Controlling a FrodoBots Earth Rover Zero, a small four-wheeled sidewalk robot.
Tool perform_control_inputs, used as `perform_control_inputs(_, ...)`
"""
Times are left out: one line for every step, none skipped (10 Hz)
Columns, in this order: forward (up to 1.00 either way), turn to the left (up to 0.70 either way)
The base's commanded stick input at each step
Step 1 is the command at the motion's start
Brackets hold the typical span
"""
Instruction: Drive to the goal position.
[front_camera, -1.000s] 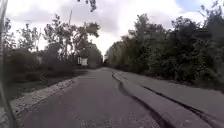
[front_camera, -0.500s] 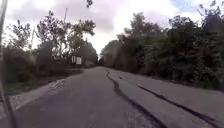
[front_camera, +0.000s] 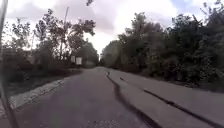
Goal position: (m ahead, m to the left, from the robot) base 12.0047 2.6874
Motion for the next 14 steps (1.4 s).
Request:
perform_control_inputs(0.7,0.0)
perform_control_inputs(0.7,0.0)
perform_control_inputs(0.7,0.0)
perform_control_inputs(0.7,0.0)
perform_control_inputs(0.7,0.0)
perform_control_inputs(0.7,0.0)
perform_control_inputs(0.7,0.0)
perform_control_inputs(0.7,0.0)
perform_control_inputs(0.7,0.0)
perform_control_inputs(0.7,0.0)
perform_control_inputs(0.7,0.0)
perform_control_inputs(0.7,0.0)
perform_control_inputs(0.7,0.0)
perform_control_inputs(0.7,0.0)
